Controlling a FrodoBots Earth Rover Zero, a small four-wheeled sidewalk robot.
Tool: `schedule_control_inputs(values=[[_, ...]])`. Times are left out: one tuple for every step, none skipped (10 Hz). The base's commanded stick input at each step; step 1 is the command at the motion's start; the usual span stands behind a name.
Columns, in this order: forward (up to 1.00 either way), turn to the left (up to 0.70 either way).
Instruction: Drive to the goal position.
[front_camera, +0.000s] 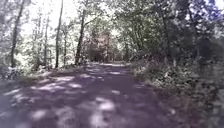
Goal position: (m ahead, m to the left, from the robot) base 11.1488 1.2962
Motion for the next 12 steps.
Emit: schedule_control_inputs(values=[[0.45, 0.00], [0.45, 0.00], [0.45, 0.00], [0.45, 0.00], [0.45, 0.00], [0.45, 0.00], [0.45, 0.00], [0.45, 0.00], [0.45, 0.00], [0.45, 0.00], [0.45, 0.00], [0.45, 0.00]])
